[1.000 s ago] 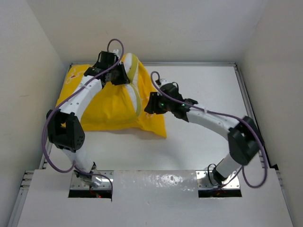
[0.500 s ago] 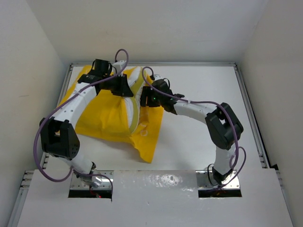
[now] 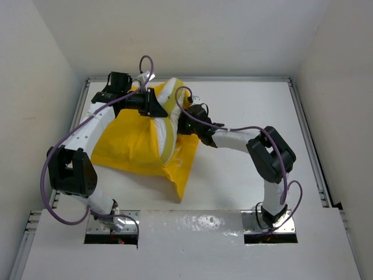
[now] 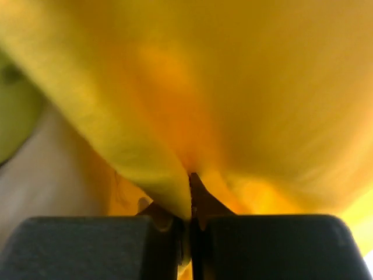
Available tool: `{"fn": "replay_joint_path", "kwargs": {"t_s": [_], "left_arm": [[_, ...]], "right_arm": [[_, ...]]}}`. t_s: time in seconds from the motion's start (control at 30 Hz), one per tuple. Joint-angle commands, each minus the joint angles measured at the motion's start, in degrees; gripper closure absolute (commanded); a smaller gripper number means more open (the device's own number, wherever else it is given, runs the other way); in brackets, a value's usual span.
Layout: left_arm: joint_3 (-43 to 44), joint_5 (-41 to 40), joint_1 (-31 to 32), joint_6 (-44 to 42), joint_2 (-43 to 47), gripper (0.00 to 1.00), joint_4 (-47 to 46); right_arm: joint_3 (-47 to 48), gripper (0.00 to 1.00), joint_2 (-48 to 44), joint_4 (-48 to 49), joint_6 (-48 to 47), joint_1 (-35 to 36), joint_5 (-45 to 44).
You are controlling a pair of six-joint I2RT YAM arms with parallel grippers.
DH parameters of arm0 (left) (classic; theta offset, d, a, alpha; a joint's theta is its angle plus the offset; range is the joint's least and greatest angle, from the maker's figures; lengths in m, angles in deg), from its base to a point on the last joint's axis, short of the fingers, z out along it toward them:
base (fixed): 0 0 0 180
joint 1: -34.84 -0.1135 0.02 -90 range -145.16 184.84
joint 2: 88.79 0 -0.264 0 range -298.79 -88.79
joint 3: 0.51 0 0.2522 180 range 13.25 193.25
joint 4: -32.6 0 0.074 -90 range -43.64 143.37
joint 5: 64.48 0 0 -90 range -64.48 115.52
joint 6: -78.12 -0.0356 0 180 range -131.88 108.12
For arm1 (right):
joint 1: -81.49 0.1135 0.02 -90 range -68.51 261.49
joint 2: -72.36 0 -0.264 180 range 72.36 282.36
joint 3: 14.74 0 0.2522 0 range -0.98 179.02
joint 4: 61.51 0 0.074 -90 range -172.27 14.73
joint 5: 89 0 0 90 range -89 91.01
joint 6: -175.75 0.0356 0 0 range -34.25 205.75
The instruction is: Put the pillow into the pillowcase
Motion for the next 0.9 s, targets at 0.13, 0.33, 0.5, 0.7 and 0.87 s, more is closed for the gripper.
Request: {"fn": "replay_joint_path", "kwargs": {"t_s": [0.13,0.33,0.5,0.7,0.87], "left_arm": [[3.64,-3.73,0.48,-20.55,1.23,1.0,11.52],[-3.64,-24.4,6.79,-42.55,-4.22,1.0,17.87],[-7.87,-32.67,12.16,-46.64,-12.12,1.0,14.91],[2.48,-33.03,14.36,-51.62,-24.6,1.0,17.07],[6.81,-31.27,17.96,-56.57,-31.2,0.91,19.57]], "right_arm": [[-18.7,1.0,-8.21,10.73,18.06,-10.33,-6.67],[-31.91,1.0,-22.11,12.95,13.72,-17.73,-8.42],[-33.23,1.0,-25.64,22.07,8.71,-17.82,-1.84],[-28.75,1.0,-30.82,14.88,1.31,-17.73,7.14],[-27.44,1.0,-32.42,16.2,-2.55,-17.82,4.06]]}}
